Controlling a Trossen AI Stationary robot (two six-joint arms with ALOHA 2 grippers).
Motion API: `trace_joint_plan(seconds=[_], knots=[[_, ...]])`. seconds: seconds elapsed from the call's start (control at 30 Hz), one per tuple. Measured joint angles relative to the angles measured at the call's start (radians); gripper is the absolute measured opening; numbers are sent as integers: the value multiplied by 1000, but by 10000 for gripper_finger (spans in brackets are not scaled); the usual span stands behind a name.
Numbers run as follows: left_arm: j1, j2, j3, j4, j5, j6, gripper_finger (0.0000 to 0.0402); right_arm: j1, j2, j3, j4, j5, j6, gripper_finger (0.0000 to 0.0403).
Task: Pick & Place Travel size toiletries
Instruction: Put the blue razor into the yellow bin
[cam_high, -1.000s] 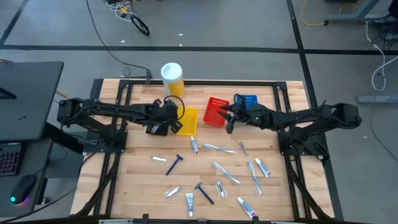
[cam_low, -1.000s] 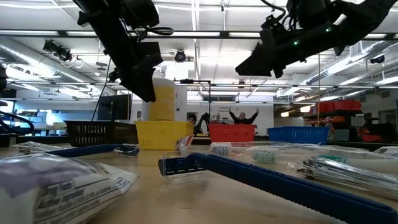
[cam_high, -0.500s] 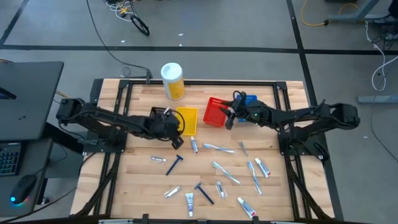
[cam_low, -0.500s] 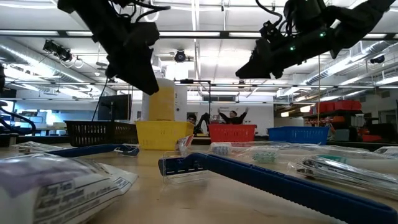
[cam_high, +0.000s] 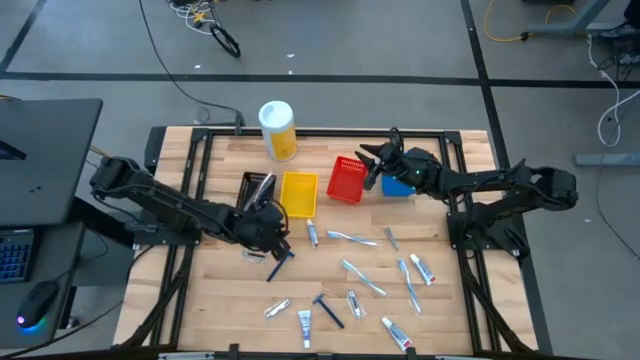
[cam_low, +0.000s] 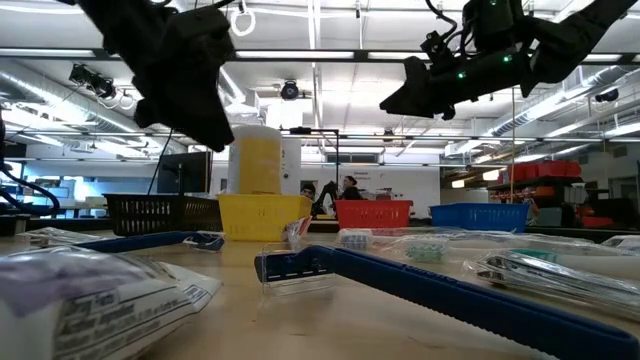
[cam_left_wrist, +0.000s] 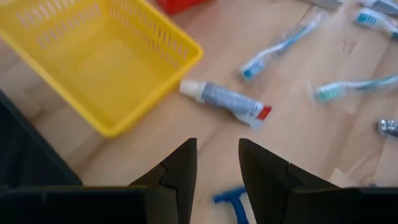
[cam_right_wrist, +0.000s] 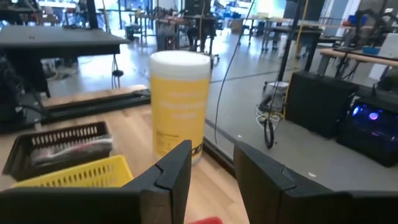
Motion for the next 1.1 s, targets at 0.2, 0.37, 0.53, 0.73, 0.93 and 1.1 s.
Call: trace_joint_plan(seconds=[0.2,0.37,0.53,0.73,0.93,1.1], knots=[[-65,0,-54,27,0,-71,126,-18,0,0,15,-1,0,130],[-120,21,-85,58,8,-134,126,-24,0,0,14,-2,0,130],[-171,123,-85,125,16,-75,129,-24,0,0,-2,-2,0,130],[-188,240,-85,230,26,-55,159,-24,0,0,-22,-5,17,130],[-188,245,-86,210,34,-75,194,-24,0,0,-35,-5,30,130],[-188,245,-85,198,66,-76,203,-24,0,0,-39,-5,30,130]])
